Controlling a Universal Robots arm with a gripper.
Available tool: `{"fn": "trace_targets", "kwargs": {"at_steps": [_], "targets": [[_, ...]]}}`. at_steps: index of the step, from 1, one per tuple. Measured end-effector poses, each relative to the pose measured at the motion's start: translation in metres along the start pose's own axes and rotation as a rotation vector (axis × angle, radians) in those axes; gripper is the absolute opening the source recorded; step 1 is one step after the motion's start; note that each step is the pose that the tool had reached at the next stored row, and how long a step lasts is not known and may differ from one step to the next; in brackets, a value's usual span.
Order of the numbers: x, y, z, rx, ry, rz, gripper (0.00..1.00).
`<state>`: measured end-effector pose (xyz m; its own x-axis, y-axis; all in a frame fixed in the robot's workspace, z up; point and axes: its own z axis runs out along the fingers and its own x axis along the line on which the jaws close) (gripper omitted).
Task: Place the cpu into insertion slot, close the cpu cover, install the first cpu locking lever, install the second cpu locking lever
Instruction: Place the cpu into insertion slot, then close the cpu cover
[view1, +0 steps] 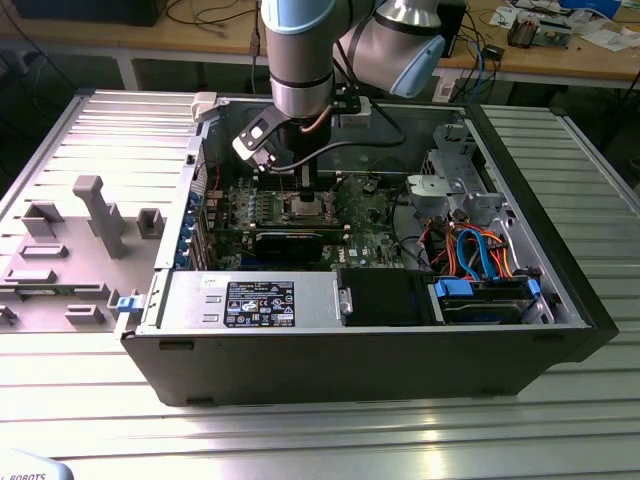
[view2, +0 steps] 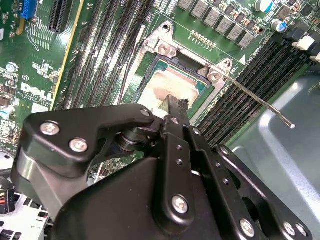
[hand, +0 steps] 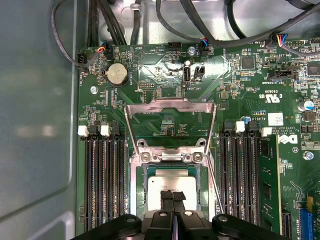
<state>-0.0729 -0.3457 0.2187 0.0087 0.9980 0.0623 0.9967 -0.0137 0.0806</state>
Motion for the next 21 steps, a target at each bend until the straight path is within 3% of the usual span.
{"fn": "trace_targets", "kwargs": {"at_steps": [17,19,21], "targets": [[0.0000,0.0000,0.0000,0.0000,0.0005,0.000,0.11],[0.0000,0.0025,0.0003,0.0079,0.0004,0.001,0.11],[0.0000,0.0028,0.0003,0.0091,0.0003,0.001,0.11]]}}
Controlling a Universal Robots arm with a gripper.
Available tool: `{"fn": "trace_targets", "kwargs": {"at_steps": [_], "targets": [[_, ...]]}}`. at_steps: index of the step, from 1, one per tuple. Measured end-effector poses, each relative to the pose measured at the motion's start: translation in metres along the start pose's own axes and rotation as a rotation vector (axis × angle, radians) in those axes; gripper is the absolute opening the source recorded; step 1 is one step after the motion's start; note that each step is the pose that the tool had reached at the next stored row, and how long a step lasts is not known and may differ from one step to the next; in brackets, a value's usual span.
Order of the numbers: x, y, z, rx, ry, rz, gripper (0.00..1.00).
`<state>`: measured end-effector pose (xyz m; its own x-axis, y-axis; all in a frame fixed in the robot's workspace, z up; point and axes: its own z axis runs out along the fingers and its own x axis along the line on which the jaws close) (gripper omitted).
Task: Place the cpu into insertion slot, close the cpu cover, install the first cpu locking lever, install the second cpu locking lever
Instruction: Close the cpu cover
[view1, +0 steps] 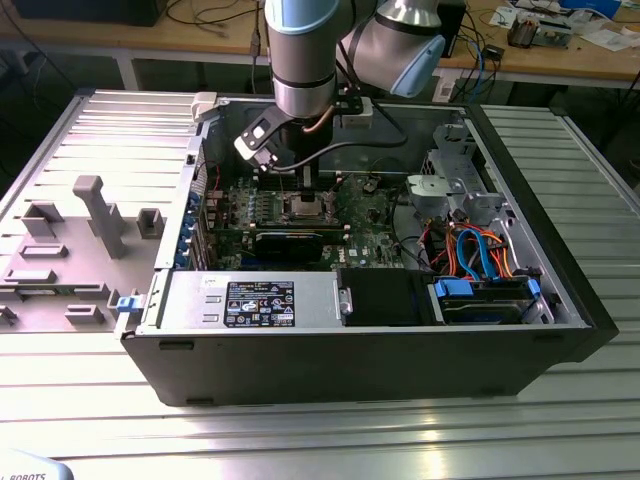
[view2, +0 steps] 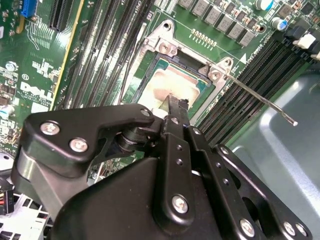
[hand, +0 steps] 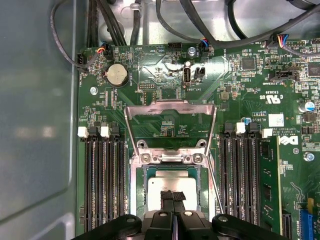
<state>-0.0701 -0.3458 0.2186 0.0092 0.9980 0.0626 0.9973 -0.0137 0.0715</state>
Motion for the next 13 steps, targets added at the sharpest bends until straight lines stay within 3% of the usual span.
{"fn": "trace_targets", "kwargs": {"at_steps": [7,13], "targets": [[0.0001,0.0001,-0.0013,0.0000,-0.0001,0.000,0.11],[0.0005,0.0005,-0.0064,-0.0001,0.0001,0.000,0.11]]}}
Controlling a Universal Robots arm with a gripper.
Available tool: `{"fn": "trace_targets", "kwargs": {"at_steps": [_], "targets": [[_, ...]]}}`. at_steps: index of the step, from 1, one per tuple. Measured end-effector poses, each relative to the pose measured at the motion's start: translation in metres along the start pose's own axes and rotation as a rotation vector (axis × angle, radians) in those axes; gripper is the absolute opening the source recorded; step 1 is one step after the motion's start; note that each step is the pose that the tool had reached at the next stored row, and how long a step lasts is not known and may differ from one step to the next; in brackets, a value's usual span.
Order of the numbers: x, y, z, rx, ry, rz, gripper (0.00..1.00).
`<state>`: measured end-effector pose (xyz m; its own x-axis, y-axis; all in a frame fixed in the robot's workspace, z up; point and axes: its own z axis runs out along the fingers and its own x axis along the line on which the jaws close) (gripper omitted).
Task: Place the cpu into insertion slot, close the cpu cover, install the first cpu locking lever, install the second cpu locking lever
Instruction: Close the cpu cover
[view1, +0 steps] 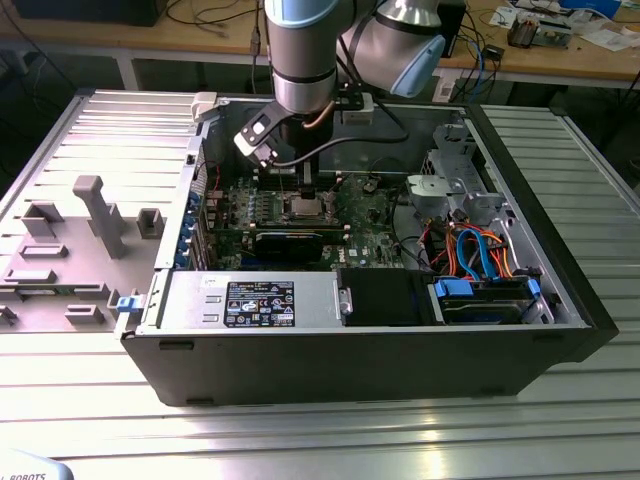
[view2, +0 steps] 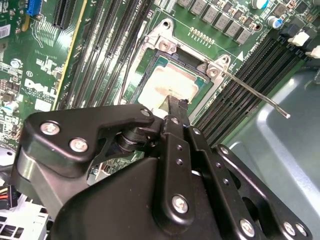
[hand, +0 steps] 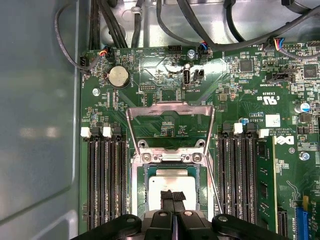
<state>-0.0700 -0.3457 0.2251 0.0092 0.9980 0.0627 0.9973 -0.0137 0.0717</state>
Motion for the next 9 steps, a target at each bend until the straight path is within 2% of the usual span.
{"fn": "trace_targets", "kwargs": {"at_steps": [9], "targets": [[0.0000,0.0013,-0.0002,0.0002,-0.0003,0.000,0.11]]}}
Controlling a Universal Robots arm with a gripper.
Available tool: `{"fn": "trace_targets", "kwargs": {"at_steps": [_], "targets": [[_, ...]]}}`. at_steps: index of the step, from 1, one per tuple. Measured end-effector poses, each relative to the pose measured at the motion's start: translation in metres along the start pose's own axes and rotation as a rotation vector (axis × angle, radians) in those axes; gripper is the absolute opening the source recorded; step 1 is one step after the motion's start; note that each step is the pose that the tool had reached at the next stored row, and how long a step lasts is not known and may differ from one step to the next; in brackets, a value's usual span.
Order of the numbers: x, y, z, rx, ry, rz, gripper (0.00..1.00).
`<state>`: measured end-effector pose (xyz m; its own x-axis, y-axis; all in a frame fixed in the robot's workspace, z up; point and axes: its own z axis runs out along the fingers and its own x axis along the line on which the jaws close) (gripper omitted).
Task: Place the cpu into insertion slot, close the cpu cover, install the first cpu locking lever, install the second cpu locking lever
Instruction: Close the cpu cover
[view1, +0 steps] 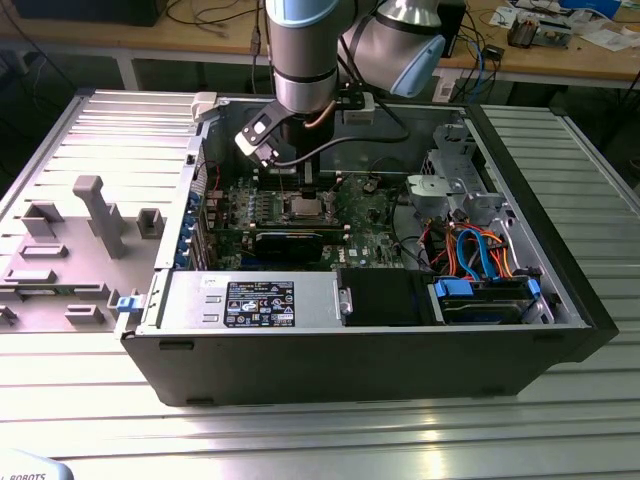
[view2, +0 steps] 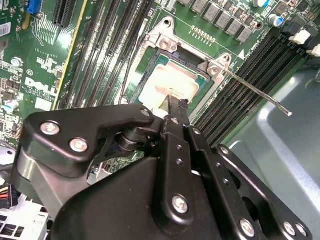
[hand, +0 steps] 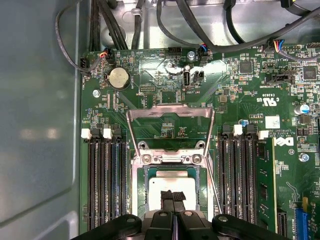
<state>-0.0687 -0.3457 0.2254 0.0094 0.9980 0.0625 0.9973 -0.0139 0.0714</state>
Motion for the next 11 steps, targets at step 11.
{"fn": "trace_targets", "kwargs": {"at_steps": [11], "targets": [[0.0003,0.0004,-0.0042,-0.0001,0.0000,0.000,0.11]]}}
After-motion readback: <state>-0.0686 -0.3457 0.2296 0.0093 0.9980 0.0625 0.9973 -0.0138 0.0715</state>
